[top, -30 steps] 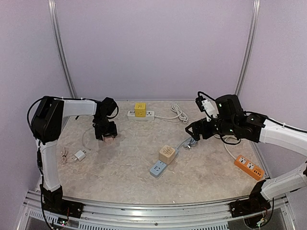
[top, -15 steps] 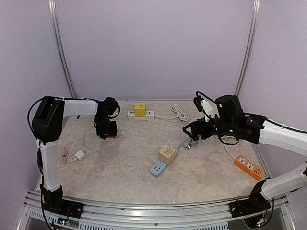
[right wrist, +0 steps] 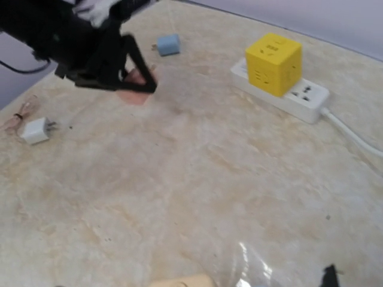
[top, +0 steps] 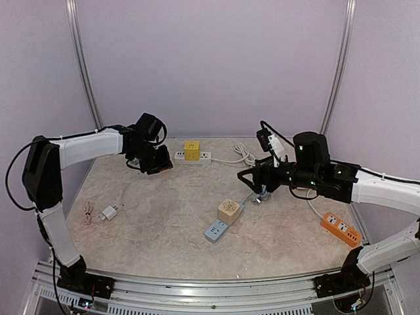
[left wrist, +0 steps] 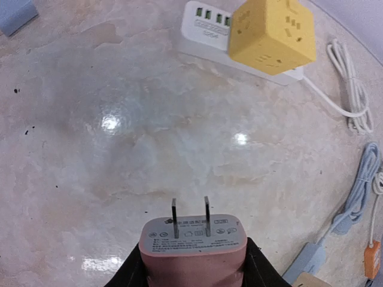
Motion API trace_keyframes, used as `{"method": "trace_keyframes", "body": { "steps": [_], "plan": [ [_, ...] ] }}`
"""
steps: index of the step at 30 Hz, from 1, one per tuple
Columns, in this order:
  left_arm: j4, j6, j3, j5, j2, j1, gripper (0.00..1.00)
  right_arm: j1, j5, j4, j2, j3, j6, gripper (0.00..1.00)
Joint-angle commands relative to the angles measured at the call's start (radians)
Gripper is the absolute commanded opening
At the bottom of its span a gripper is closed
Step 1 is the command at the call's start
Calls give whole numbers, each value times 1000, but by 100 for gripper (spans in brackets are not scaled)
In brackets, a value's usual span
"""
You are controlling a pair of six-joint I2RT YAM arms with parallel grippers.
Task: Insert the plug
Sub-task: Pick up the plug at the center of the board, then pass from the left arm to the right
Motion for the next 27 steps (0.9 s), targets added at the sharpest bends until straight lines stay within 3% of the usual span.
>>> {"method": "trace_keyframes", "body": {
  "steps": [1,9,27],
  "plan": [
    [133,-52,-24,53,-113,-56,29,25,-25,126,-16,-54,11,87],
    [204,-69,-5,34,-191,-140,29,57,16,166,-27,-70,-13,87],
    [434,-125,-118,-50,-304,-272,30,101,128,321,-36,-134,-70,87]
  ]
}}
